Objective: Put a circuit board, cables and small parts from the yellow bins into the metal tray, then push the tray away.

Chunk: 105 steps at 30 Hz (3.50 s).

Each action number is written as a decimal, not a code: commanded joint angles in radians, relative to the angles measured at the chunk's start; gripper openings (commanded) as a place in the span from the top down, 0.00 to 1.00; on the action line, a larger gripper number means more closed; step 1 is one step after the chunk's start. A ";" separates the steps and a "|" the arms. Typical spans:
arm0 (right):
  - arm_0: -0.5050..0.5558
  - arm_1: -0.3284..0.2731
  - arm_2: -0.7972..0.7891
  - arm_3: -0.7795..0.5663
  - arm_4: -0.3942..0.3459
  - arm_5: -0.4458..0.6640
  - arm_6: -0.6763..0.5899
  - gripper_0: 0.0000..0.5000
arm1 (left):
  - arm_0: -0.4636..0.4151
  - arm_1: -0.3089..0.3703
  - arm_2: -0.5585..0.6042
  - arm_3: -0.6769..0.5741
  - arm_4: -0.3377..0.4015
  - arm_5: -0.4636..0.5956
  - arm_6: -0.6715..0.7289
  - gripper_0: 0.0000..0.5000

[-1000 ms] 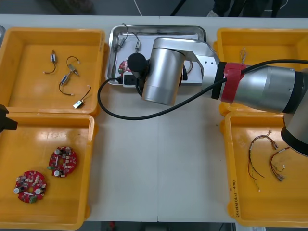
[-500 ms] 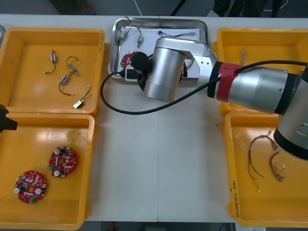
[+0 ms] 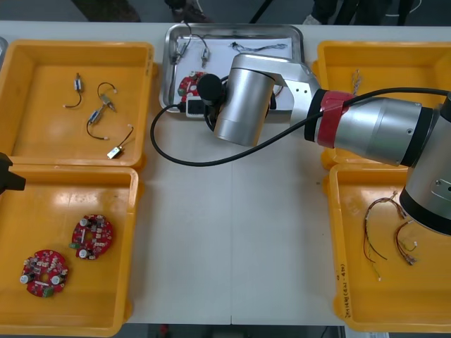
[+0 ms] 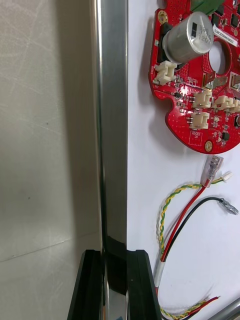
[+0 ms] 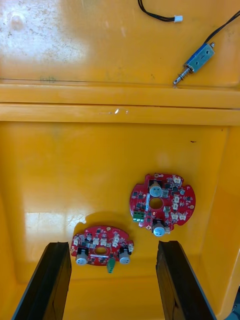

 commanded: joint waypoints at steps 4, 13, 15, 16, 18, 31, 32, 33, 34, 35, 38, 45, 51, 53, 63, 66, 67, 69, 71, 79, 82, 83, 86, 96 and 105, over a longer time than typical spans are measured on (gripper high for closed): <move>-0.054 0.018 -0.034 0.000 0.011 -0.011 0.037 0.00 | 0.018 -0.009 -0.007 -0.030 0.008 0.006 -0.073 0.00; -0.057 0.018 -0.067 -0.026 -0.008 0.058 0.048 0.00 | 0.018 -0.009 -0.007 -0.030 0.008 0.006 -0.073 0.00; -0.057 0.018 -0.093 -0.046 -0.026 0.101 0.048 0.00 | 0.018 -0.009 -0.007 -0.030 0.008 0.006 -0.073 0.00; -0.057 0.016 -0.107 -0.063 -0.031 0.132 0.048 0.00 | 0.018 -0.009 -0.007 -0.030 0.008 0.006 -0.073 0.00; -0.057 0.016 -0.124 -0.093 -0.031 0.178 0.042 0.00 | 0.018 -0.009 -0.007 -0.030 0.008 0.006 -0.073 0.00; -0.026 0.016 -0.317 -0.303 -0.140 0.577 -0.044 0.00 | 0.018 -0.009 -0.007 -0.030 0.008 0.006 -0.073 0.00; -0.008 0.014 -0.340 -0.331 -0.140 0.612 -0.067 0.00 | 0.018 -0.009 -0.007 -0.030 0.008 0.006 -0.073 0.00; 0.006 0.013 -0.359 -0.359 -0.140 0.646 -0.090 0.00 | 0.018 -0.009 -0.007 -0.030 0.008 0.006 -0.073 0.00; 0.012 0.011 -0.367 -0.374 -0.140 0.662 -0.104 0.00 | 0.018 -0.009 -0.007 -0.030 0.008 0.006 -0.073 0.00; 0.025 0.007 -0.380 -0.403 -0.138 0.696 -0.133 0.00 | 0.018 -0.009 -0.007 -0.030 0.008 0.006 -0.073 0.00; 0.048 -0.010 -0.409 -0.471 -0.138 0.784 -0.205 0.00 | 0.018 -0.009 -0.007 -0.030 0.008 0.006 -0.073 0.00; 0.132 -0.053 -0.531 -0.624 -0.140 0.869 -0.380 0.00 | 0.018 -0.009 -0.007 -0.030 0.008 0.006 -0.073 0.00; 0.199 -0.082 -0.630 -0.704 -0.158 0.869 -0.503 0.00 | 0.018 -0.009 -0.007 -0.030 0.008 0.006 -0.073 0.00; 0.226 -0.094 -0.669 -0.727 -0.175 0.869 -0.543 0.00 | 0.018 -0.009 -0.007 -0.030 0.008 0.006 -0.073 0.00; 0.391 -0.170 -0.874 -0.894 -0.221 0.869 -0.712 0.00 | 0.018 -0.009 -0.007 -0.030 0.008 0.006 -0.073 0.00; 0.476 -0.217 -0.922 -0.977 -0.213 0.869 -0.745 0.00 | 0.018 -0.009 -0.007 -0.030 0.008 0.006 -0.073 0.00; 0.511 -0.234 -0.948 -1.005 -0.209 0.869 -0.748 0.00 | 0.018 -0.009 -0.007 -0.030 0.008 0.006 -0.073 0.00; 0.562 -0.259 -0.991 -1.035 -0.210 0.869 -0.750 0.00 | 0.018 -0.009 -0.007 -0.030 0.008 0.006 -0.073 0.00; 0.611 -0.280 -1.041 -1.060 -0.213 0.869 -0.744 0.00 | 0.018 -0.009 -0.007 -0.030 0.008 0.006 -0.073 0.00; 0.808 -0.334 -1.267 -1.136 -0.213 0.869 -0.722 0.00 | 0.018 -0.009 -0.007 -0.030 0.008 0.006 -0.073 0.00; 0.858 -0.334 -1.330 -1.152 -0.218 0.869 -0.710 0.00 | 0.018 -0.009 -0.007 -0.030 0.008 0.006 -0.073 0.00; 0.882 -0.332 -1.354 -1.158 -0.220 0.869 -0.704 0.00 | 0.018 -0.009 -0.007 -0.030 0.008 0.006 -0.073 0.00; 0.939 -0.332 -1.414 -1.170 -0.215 0.869 -0.653 0.00 | 0.018 -0.009 -0.007 -0.030 0.008 0.006 -0.073 0.00; 1.100 -0.283 -1.617 -1.173 -0.203 0.869 -0.452 0.00 | 0.018 -0.009 -0.007 -0.030 0.008 0.006 -0.073 0.00; 1.128 -0.233 -1.631 -1.093 -0.170 0.869 -0.459 0.00 | 0.018 -0.009 -0.007 -0.030 0.008 0.006 -0.073 0.00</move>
